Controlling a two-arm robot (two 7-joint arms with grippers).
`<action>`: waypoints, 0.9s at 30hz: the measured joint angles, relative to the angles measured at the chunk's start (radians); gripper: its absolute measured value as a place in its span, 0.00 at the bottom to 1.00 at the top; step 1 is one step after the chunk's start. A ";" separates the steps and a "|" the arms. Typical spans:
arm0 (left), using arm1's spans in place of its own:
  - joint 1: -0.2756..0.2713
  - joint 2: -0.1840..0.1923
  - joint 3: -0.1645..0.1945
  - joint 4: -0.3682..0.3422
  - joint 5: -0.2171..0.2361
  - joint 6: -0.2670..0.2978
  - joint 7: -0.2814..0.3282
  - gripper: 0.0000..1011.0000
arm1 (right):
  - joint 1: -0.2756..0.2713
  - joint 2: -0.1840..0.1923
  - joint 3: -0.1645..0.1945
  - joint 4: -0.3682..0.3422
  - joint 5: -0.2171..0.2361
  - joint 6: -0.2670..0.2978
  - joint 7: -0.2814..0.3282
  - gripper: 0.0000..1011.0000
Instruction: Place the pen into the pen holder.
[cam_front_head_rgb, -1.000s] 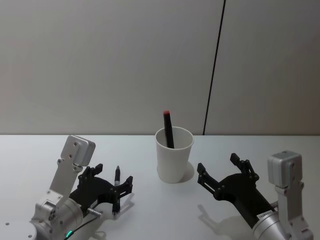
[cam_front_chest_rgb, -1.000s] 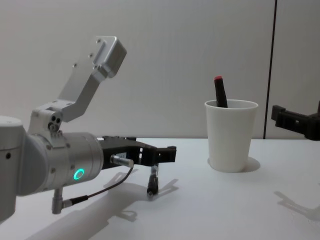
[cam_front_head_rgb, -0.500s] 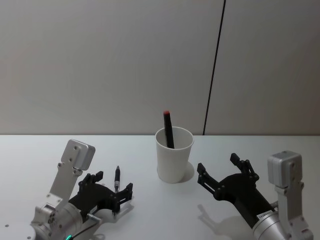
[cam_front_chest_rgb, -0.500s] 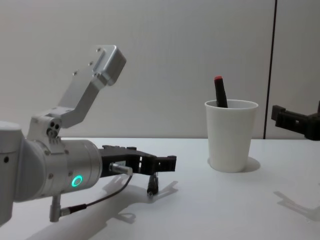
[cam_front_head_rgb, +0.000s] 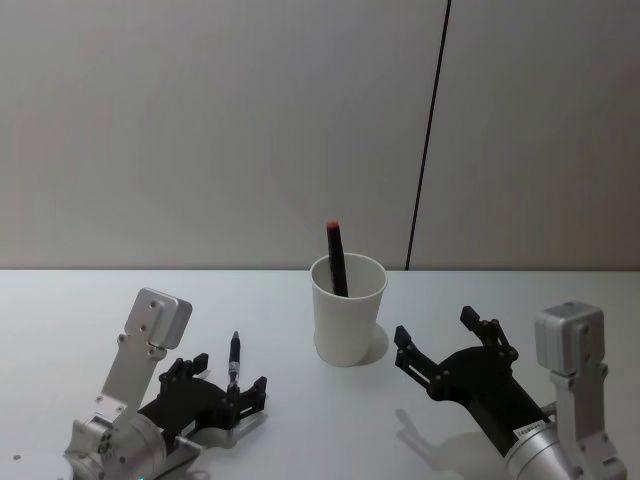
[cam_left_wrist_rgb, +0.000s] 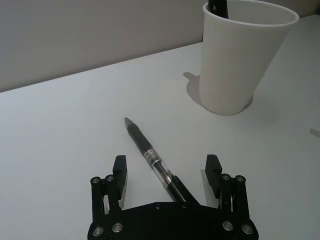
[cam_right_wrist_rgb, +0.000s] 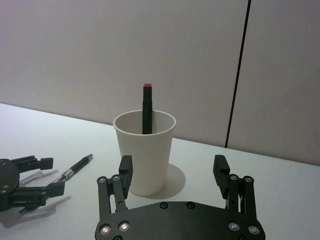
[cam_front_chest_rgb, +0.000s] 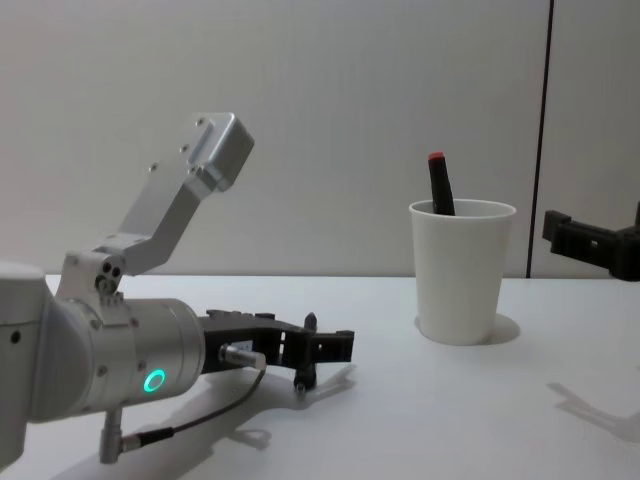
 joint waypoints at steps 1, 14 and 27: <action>0.001 -0.001 -0.001 0.002 0.000 0.001 -0.001 0.99 | 0.000 0.000 0.000 0.000 0.000 0.000 0.000 0.99; 0.009 -0.009 -0.011 0.012 0.001 0.008 -0.009 0.99 | 0.000 0.000 0.000 0.000 0.000 0.000 0.000 0.99; 0.018 -0.015 -0.020 0.012 0.006 0.010 -0.011 0.95 | 0.000 0.000 0.000 0.000 0.000 0.000 0.000 0.99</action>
